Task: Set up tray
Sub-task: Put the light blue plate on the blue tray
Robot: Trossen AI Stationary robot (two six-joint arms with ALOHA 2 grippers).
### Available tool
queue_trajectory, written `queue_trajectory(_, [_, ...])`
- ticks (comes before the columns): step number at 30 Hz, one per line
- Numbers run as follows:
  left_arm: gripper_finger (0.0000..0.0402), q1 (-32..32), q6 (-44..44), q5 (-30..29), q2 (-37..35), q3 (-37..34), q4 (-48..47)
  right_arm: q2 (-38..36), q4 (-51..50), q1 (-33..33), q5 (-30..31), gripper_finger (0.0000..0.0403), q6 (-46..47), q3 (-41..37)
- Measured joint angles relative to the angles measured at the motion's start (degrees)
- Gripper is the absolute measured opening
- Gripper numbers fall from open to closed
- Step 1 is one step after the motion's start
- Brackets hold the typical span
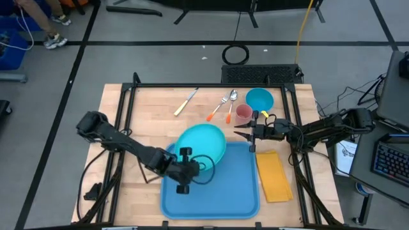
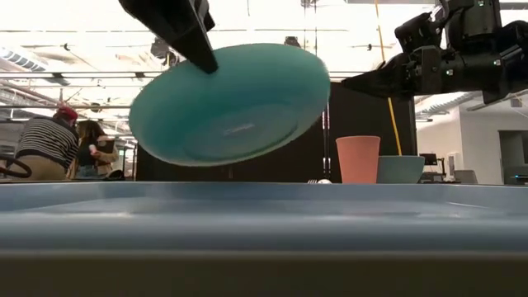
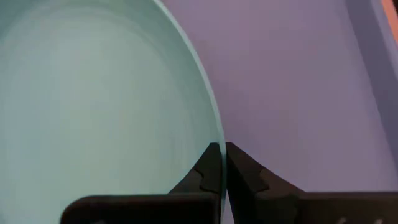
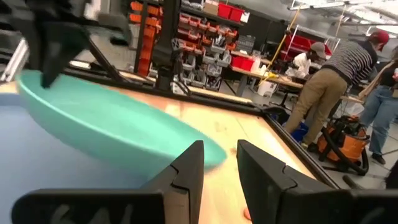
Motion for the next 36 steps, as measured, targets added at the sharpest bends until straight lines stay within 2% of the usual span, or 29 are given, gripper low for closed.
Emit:
queue_trajectory(8, [0.0006,-2.8,1.0,1.7,6.1,8.0,-2.1,0.0,-0.6,-0.4,0.0,0.0086,0.5,0.0])
queue_trajectory(12, [0.0006,-3.6,-0.7,4.9,8.2,10.0,-2.4,0.0,-0.3,-0.4,0.0,0.0086,1.1,0.0])
queue_trajectory(25, [0.0006,-5.7,-0.2,6.1,16.1,17.2,-2.5,-0.1,2.3,-0.4,0.0,0.0086,0.5,0.0])
queue_trajectory(36, [0.0006,-5.5,-0.6,8.7,17.5,18.7,-0.7,-0.1,4.0,-1.6,0.0,0.0086,0.0,0.0])
